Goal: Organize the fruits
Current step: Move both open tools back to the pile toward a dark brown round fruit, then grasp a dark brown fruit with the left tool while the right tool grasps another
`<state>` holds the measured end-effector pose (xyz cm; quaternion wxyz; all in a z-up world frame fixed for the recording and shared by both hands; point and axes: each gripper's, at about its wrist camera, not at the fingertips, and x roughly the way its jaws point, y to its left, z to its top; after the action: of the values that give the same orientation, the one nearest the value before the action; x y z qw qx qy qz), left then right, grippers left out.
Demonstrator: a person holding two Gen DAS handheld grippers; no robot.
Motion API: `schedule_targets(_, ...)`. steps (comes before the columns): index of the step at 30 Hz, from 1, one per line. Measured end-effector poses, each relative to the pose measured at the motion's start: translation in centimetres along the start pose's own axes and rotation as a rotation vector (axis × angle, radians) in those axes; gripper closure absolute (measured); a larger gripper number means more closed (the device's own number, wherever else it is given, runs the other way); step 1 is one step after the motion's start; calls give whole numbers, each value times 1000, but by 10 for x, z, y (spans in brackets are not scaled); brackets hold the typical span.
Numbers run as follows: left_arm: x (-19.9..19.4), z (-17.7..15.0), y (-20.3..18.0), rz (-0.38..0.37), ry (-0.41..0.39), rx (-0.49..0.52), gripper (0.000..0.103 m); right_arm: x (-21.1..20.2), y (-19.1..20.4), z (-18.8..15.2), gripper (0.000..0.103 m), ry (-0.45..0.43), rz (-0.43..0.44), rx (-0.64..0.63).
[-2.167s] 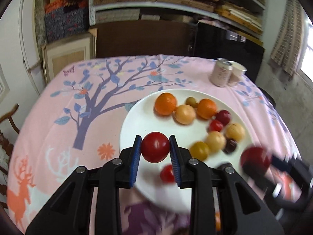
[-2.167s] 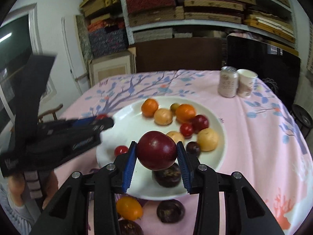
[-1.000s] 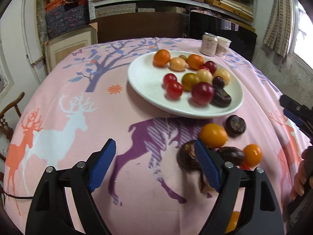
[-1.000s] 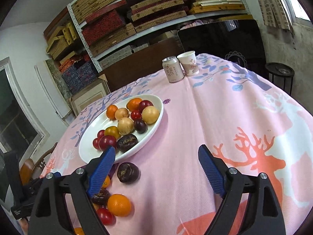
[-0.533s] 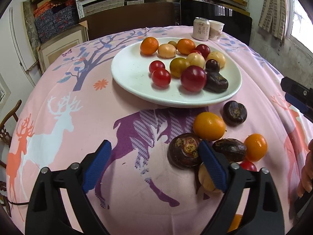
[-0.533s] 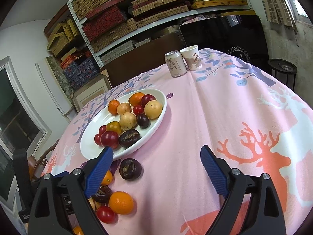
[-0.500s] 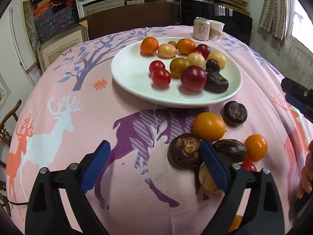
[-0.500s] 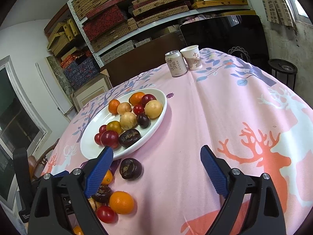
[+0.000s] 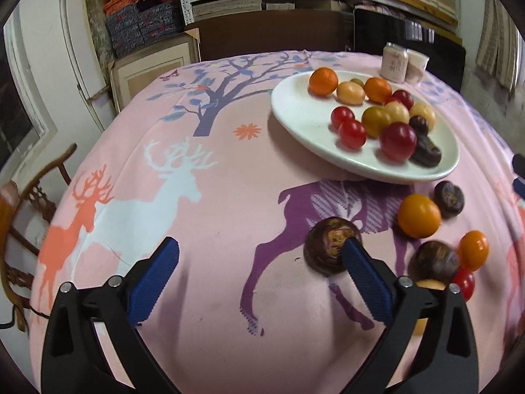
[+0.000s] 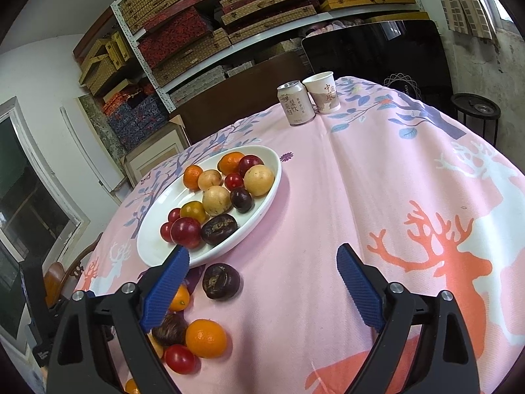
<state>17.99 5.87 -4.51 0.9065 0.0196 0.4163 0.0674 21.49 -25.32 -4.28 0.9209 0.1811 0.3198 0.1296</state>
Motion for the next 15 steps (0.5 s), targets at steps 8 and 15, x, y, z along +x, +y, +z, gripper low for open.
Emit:
schedule_targets(8, 2, -2, -24, -65, -12, 78, 8, 0, 0, 0, 11, 4, 4, 2)
schedule_targets(15, 12, -4, -30, -152, 39, 94, 49, 1, -1, -1, 11, 11, 6, 9)
